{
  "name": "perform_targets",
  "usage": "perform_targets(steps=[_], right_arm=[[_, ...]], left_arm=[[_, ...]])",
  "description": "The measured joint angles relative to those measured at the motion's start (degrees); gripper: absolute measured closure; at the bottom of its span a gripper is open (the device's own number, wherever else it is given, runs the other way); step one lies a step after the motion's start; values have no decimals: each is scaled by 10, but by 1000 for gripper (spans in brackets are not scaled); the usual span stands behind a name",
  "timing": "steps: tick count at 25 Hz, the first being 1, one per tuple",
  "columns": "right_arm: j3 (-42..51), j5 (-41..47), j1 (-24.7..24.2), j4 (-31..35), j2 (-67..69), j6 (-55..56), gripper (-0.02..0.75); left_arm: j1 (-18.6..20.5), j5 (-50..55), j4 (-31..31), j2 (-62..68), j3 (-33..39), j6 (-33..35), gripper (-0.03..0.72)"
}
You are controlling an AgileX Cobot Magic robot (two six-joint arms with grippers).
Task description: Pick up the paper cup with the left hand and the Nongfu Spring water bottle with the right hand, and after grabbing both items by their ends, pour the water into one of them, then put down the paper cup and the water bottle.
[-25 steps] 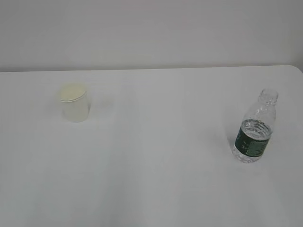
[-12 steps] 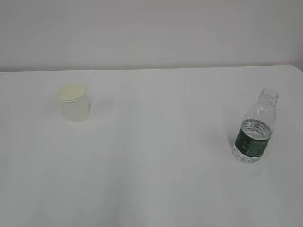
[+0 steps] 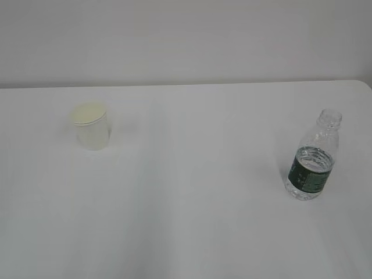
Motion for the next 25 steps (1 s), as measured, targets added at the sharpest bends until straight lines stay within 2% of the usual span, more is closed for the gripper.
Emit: perform_targets(steps=[17, 25], right_arm=[[0, -189, 0, 8, 131, -10, 153], [0, -271, 0, 8, 192, -11, 162]], left_arm=[[0, -197, 0, 137, 0, 0, 112], [0, -261, 0, 216, 0, 0, 138]])
